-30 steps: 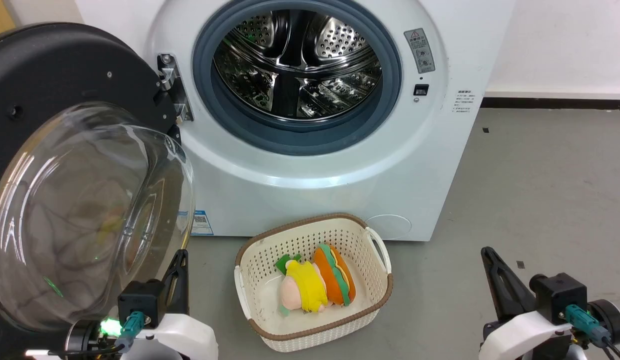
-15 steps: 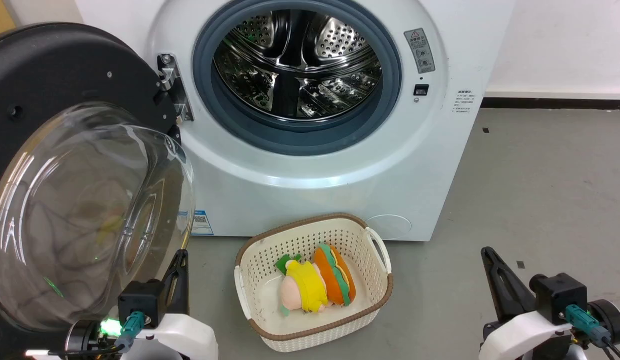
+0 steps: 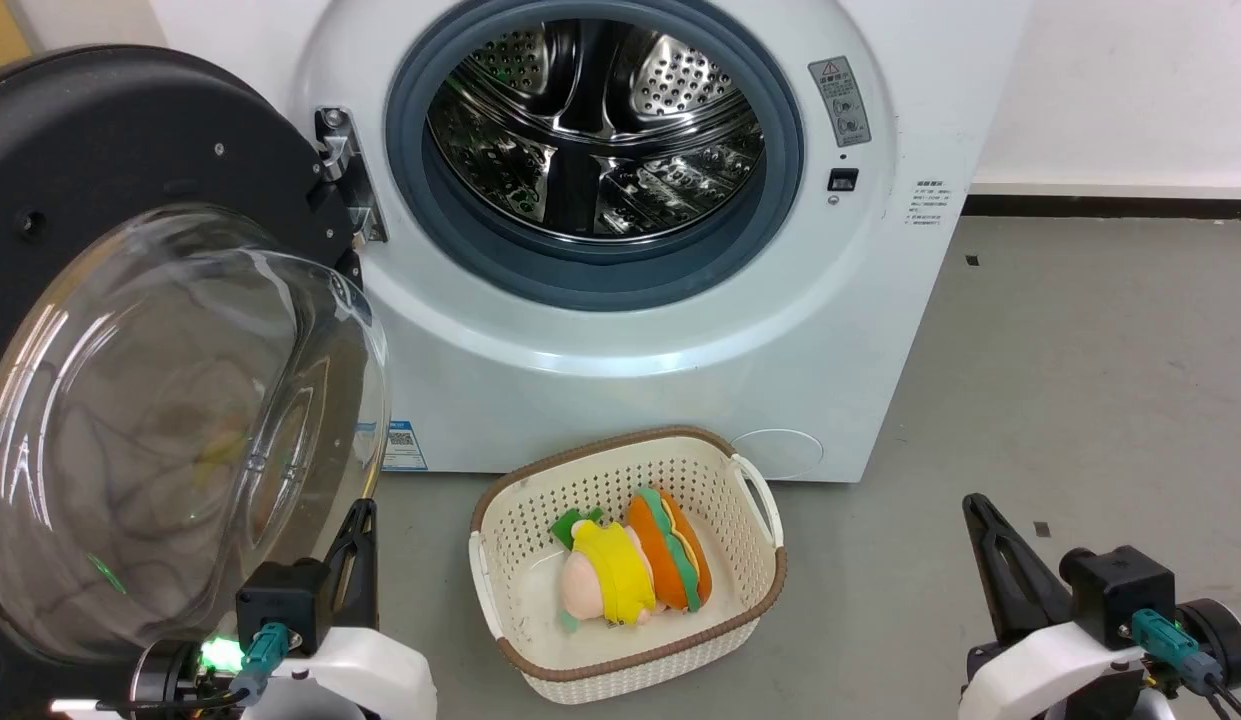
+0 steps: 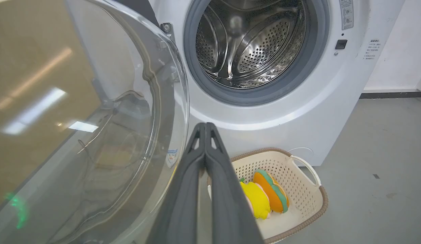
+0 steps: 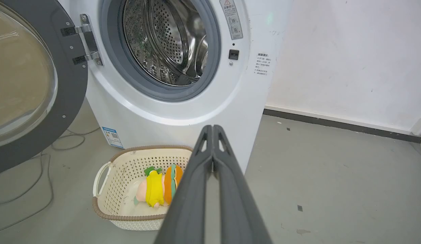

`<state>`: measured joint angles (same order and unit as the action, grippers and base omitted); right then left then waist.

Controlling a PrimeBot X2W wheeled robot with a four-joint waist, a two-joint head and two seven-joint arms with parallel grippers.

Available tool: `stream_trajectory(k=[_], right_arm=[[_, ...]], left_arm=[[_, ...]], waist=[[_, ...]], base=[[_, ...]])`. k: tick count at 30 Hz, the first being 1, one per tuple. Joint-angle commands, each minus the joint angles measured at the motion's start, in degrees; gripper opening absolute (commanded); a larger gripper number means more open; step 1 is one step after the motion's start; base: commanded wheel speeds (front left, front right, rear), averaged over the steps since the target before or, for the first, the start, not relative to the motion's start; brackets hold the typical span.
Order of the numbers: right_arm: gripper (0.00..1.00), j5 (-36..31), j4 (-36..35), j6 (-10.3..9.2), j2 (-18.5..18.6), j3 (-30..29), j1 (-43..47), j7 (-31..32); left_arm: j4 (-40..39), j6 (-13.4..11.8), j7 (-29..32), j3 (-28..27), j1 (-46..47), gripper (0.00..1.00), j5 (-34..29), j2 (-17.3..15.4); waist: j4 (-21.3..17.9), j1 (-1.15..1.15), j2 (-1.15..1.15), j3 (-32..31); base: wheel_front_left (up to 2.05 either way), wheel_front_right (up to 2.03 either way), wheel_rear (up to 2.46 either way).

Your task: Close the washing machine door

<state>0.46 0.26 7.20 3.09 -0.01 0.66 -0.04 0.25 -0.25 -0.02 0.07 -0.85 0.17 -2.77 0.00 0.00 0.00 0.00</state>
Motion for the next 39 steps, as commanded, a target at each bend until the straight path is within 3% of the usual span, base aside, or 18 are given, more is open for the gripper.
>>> stream_trajectory(k=[1,7,8,20,21,22,23,39], right_arm=[[0.00,-0.46,-0.26,0.29,-0.22,0.01,-0.66,0.04],[0.00,-0.46,-0.26,0.29,-0.22,0.01,-0.66,0.04],[1.00,0.00,0.00,0.00,0.00,0.00,0.00,0.00],[1.00,1.44,0.14,-0.05,-0.02,-0.98,0.14,-1.13],[1.00,1.59,0.14,-0.05,-0.02,-1.09,0.15,-1.25],[1.00,1.72,0.14,-0.04,-0.02,-1.20,0.17,-1.37],[1.00,1.86,0.16,-0.04,-0.02,-1.32,0.18,-1.49],[1.00,3.98,0.48,0.01,-0.05,-3.29,0.30,-3.40]], left_arm=[[-0.25,0.25,0.02,-0.07,0.85,0.00,-0.17,-0.10],[-0.25,0.25,0.02,-0.07,0.85,0.00,-0.17,-0.10],[0.00,0.00,0.01,-0.01,0.00,1.00,0.00,0.00],[-0.18,-1.10,-1.13,0.68,0.57,1.00,0.28,0.00],[-0.32,-1.19,-1.25,0.74,0.67,0.78,0.24,-0.01],[-0.49,-1.27,-1.37,0.80,0.79,0.31,0.21,-0.03],[-0.68,-1.35,-1.49,0.87,0.91,0.00,0.18,-0.05],[-5.81,-2.01,-3.41,1.20,4.00,0.00,0.81,-0.38]], waist=[[0.00,0.00,0.00,0.00],[0.00,0.00,0.00,0.00],[0.00,0.00,0.00,0.00],[0.29,0.00,0.00,0.15],[0.38,0.00,0.00,0.16],[0.49,0.00,0.00,0.17],[0.61,0.00,0.00,0.19],[4.61,0.00,0.00,0.51]], base=[[0.00,0.00,0.00],[0.00,0.00,0.00],[0.00,0.00,0.00],[0.00,0.00,0.00],[0.00,0.00,0.00],[0.00,0.00,0.00],[0.00,0.00,0.00],[0.00,0.00,0.00]])
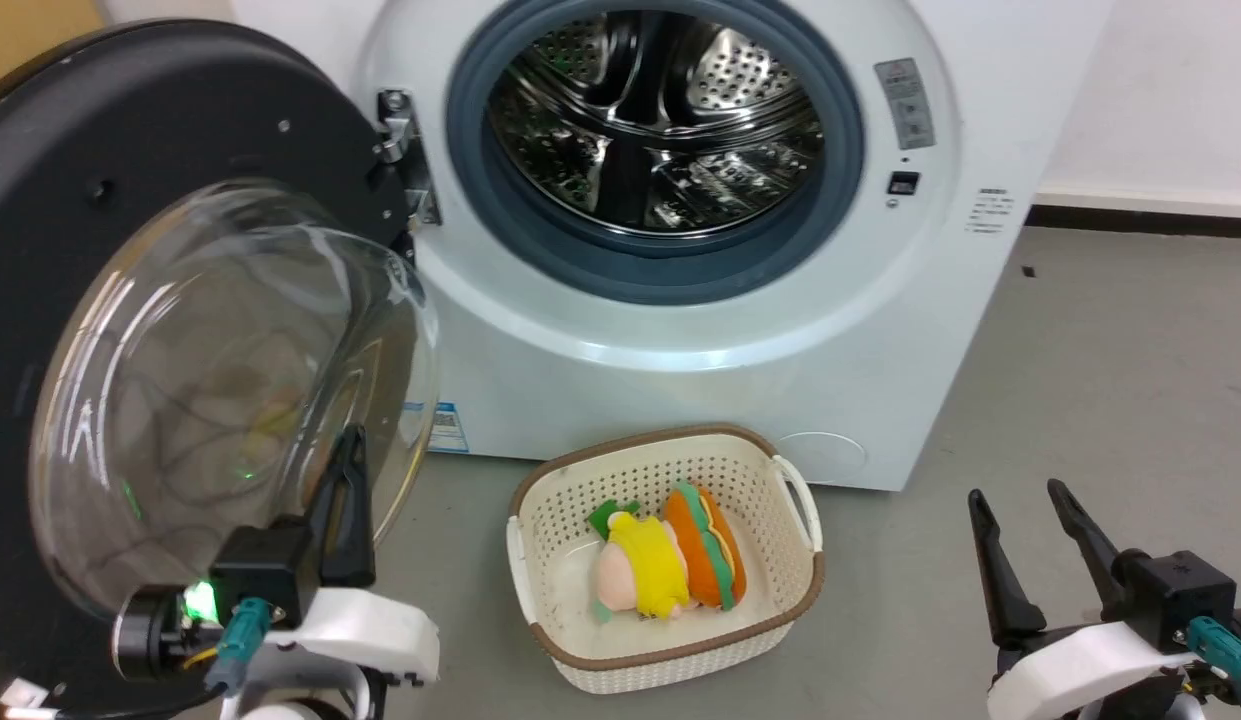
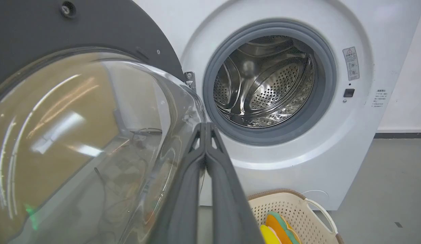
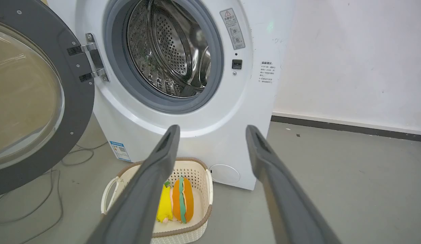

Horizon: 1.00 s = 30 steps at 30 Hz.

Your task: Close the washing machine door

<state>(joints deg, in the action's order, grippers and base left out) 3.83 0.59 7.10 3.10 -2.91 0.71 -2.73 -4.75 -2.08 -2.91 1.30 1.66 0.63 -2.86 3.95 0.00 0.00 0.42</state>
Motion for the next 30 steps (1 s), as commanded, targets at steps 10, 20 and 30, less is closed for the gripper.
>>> stream_trajectory(k=[10,20,30], right_arm=[[1.00,1.80,0.61,0.13,-0.08,-1.56,0.25,-1.91],[1.00,2.79,1.53,0.16,-0.09,-2.77,0.36,-2.98],[1.00,3.33,2.86,0.19,-0.11,-3.45,-0.62,-4.18]], left_arm=[[-4.79,0.73,-1.72,-2.60,5.41,0.00,2.02,-0.40],[-7.55,2.72,-2.79,-7.01,10.12,0.00,3.98,-0.79],[-8.15,4.47,-3.99,-13.60,15.39,0.00,7.41,-2.35]], waist=[[4.25,0.00,0.00,0.68],[7.59,0.00,0.00,1.49],[10.49,0.00,0.00,3.03]], base=[[0.00,0.00,0.00],[0.00,0.00,0.00],[0.00,0.00,0.00]])
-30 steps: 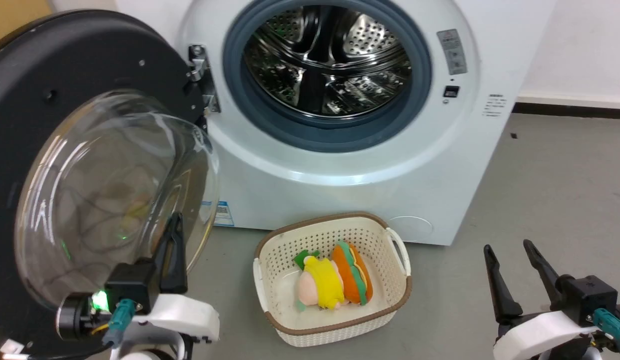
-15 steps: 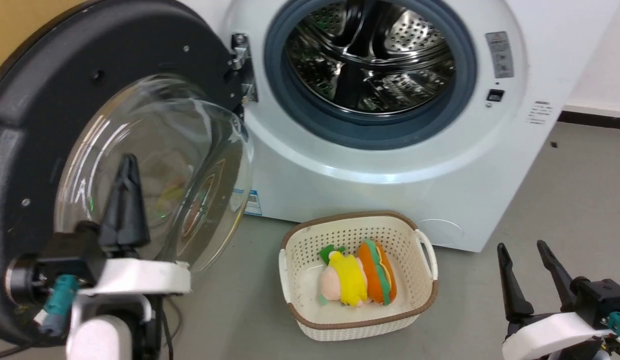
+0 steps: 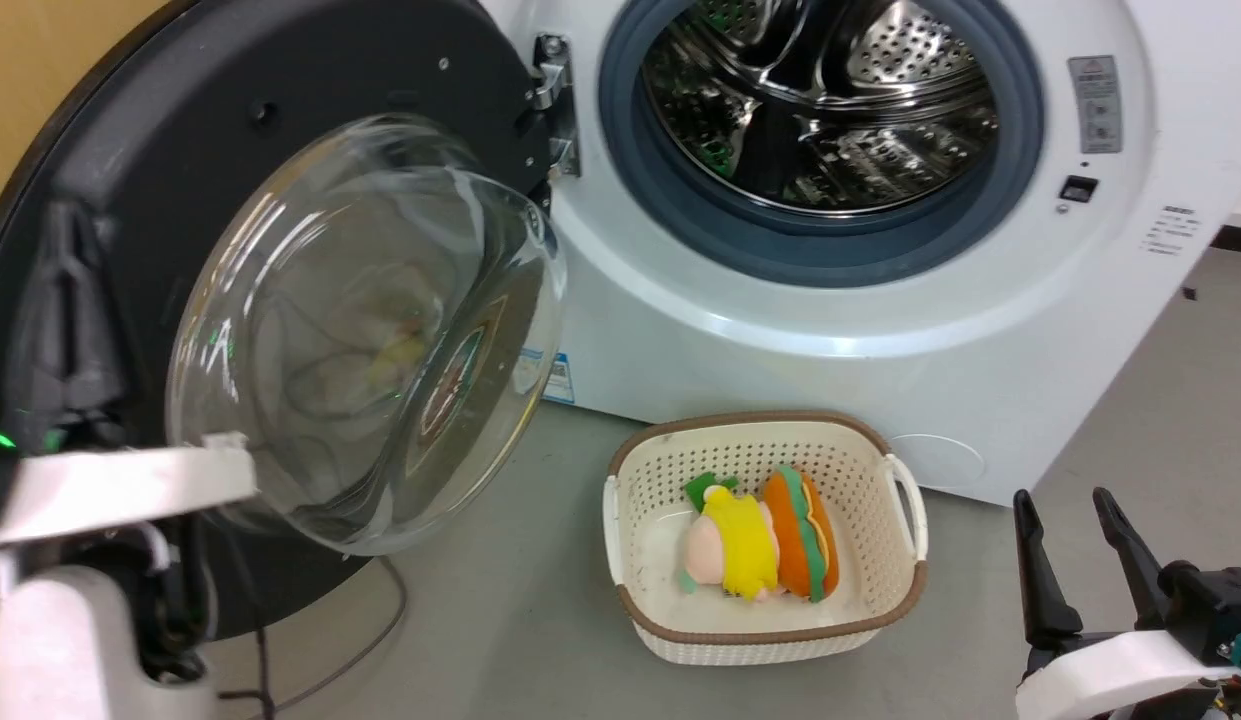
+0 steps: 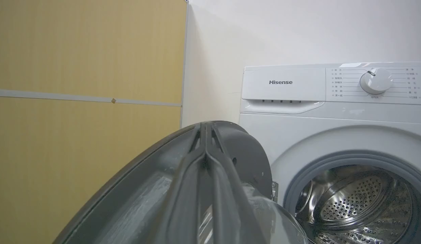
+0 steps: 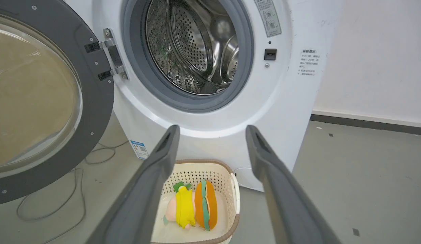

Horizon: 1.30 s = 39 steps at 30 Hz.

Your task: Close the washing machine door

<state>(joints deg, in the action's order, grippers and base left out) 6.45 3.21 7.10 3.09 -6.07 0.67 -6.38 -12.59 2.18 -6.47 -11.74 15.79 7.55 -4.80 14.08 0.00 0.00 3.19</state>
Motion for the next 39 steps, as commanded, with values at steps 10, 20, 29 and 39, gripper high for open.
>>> stream_trajectory(k=[10,20,29,39], right_arm=[[1.00,1.54,2.41,0.22,-0.12,-1.31,-1.67,-1.96],[1.00,2.74,4.23,0.26,-0.14,-4.03,-1.31,-3.40],[1.00,3.63,5.30,0.28,-0.16,-5.50,-1.48,-4.47],[1.00,4.55,6.39,0.31,-0.17,-6.06,-1.97,-5.67]], left_arm=[[6.57,1.27,0.93,-7.72,7.00,0.00,9.12,-4.39],[19.32,0.81,11.88,-14.12,12.28,0.00,21.44,-7.58],[25.79,1.94,26.69,-16.82,11.91,0.00,33.21,-9.04],[26.39,3.74,38.03,-11.87,6.13,0.00,41.28,-10.05]], waist=[[3.59,0.00,0.00,1.49],[6.57,0.00,0.00,2.24],[8.90,0.00,0.00,2.99],[11.45,0.00,0.00,3.55]], base=[[0.00,0.00,0.00],[0.00,0.00,0.00],[0.00,0.00,0.00],[0.00,0.00,0.00]])
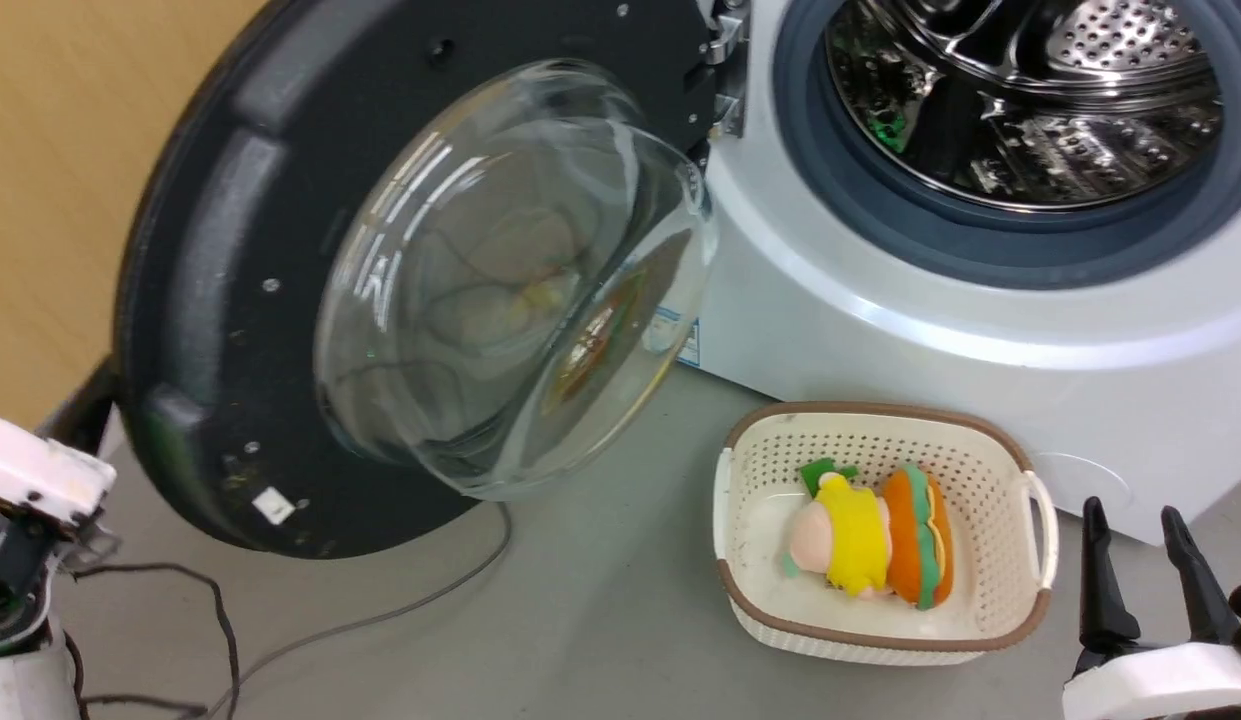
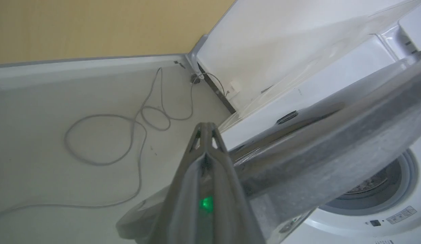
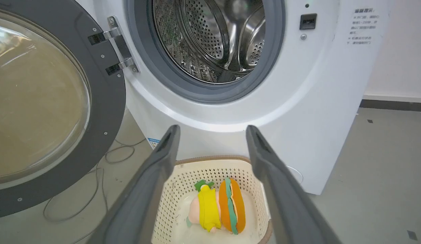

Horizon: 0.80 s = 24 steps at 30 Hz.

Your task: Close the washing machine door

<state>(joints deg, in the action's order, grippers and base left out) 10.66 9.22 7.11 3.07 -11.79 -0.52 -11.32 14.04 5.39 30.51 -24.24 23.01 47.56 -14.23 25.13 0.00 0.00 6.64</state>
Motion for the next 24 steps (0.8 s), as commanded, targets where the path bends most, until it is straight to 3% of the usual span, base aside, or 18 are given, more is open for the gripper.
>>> stream_trajectory(k=[1,13,24], right_arm=[[1.00,0.42,0.50,0.31,-0.15,-0.39,-0.80,-0.85],[1.00,1.90,1.86,0.34,-0.17,-1.84,-0.29,-2.28],[1.00,3.24,3.17,0.37,-0.19,-2.61,-0.12,-3.48]], left_arm=[[-0.52,0.60,1.72,1.42,-1.74,0.00,2.20,-0.68],[-11.69,1.36,12.55,7.90,-9.49,0.00,19.54,-0.42],[-24.94,1.99,20.31,16.24,-15.52,0.00,29.09,0.77]], waist=[[0.65,0.00,0.00,0.15],[3.65,0.00,0.00,-0.09],[5.90,0.00,0.00,-0.61]], base=[[0.00,0.00,0.00],[0.00,0.00,0.00],[0.00,0.00,0.00]])
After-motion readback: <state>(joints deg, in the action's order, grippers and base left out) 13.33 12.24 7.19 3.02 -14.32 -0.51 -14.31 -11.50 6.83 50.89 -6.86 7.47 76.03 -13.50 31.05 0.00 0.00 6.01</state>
